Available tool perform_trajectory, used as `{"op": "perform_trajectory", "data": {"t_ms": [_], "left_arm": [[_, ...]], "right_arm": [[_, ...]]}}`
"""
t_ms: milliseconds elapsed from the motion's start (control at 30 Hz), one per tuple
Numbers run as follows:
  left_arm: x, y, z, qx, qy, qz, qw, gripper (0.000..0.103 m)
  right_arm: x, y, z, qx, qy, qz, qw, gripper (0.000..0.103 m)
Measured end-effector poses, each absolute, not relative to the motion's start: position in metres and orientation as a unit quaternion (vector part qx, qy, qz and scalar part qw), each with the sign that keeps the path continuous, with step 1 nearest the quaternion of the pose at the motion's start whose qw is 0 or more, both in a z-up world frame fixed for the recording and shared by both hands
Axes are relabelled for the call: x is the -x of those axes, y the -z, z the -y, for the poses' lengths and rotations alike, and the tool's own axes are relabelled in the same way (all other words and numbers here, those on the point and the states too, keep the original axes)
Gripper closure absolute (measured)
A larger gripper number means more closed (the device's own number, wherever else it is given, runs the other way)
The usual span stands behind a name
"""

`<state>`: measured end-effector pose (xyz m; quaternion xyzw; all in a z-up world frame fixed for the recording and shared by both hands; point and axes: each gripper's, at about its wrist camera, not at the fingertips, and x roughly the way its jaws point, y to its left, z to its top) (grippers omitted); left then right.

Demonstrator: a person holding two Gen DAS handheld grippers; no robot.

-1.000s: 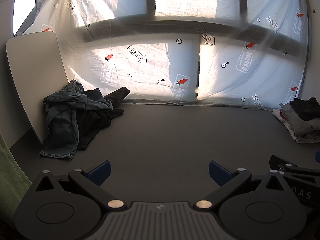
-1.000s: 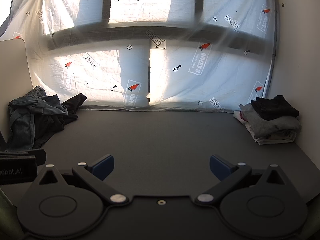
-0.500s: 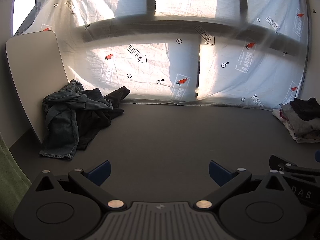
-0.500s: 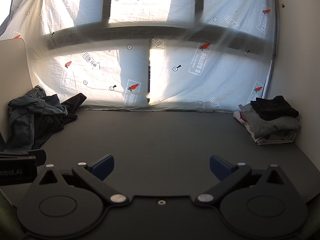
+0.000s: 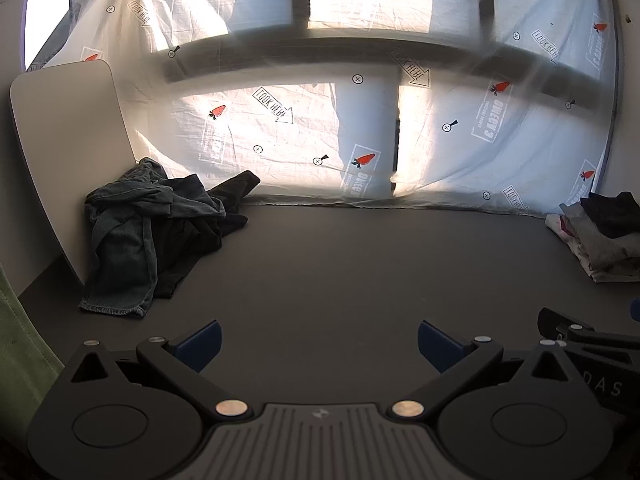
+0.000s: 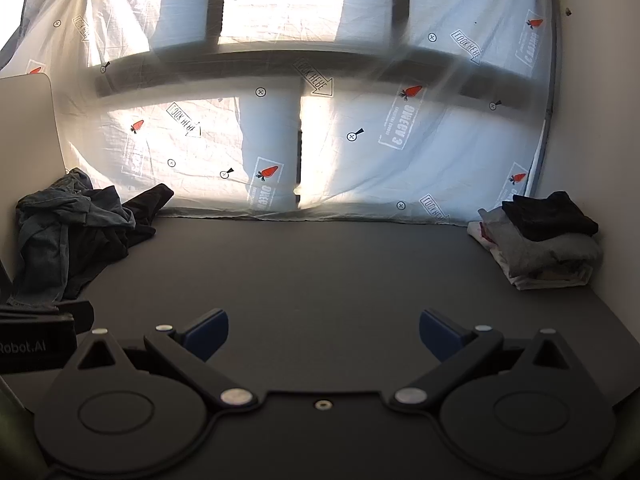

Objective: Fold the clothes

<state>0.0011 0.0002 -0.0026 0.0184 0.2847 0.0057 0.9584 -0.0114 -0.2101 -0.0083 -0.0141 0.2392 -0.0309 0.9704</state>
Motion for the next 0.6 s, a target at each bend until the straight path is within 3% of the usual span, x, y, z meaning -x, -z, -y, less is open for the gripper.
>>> {"op": "perform_trajectory", "data": {"t_ms": [600], "left_arm": [[-0.0004, 0.0003, 0.0082, -0.023, -0.006, -0.282, 0.959, 0.0]], "right_arm": [[0.0111, 0.0076, 0.21, 0.012, 0.034, -0.238, 0.971, 0.0]]}}
